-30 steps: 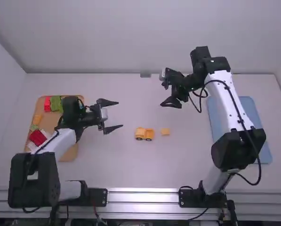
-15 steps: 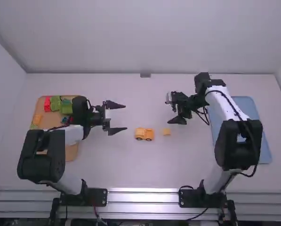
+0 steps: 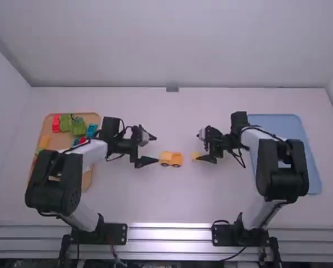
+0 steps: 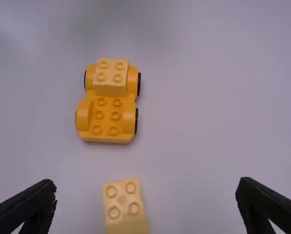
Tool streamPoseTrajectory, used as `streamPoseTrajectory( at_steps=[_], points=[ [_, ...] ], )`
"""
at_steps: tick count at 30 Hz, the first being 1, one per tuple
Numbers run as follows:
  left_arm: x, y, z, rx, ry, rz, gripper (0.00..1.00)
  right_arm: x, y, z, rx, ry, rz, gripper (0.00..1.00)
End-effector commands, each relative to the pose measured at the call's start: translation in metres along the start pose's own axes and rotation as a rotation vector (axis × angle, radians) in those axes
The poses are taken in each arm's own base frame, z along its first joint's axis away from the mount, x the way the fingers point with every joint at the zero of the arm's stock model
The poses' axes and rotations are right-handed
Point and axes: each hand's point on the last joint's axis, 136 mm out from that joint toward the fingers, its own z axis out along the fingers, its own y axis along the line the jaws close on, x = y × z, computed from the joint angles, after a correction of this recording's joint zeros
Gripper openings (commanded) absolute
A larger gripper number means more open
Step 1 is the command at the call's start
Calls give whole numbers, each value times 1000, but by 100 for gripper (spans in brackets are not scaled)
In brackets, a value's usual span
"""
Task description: Assemble lego blocks to make yellow taxi
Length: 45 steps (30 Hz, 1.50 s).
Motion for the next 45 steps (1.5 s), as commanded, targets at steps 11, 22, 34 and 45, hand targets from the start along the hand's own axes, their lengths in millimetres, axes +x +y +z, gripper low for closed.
streamPoseTrajectory(
  at_steps=[11,22,34,45],
  points=[
    [-7,7,0,-1,31,117,99,53,12,35,-58,-86,108,99],
    [-10,-10,18,60,33,146,99,60,15,40,-65,-76,51,64],
    [23,-6,26,27,126,125,92,61,22,39,-84,-73,89,31],
    [55,-6,52,90,27,140,96,25,24,23,-162,-165,150,20]
  ],
)
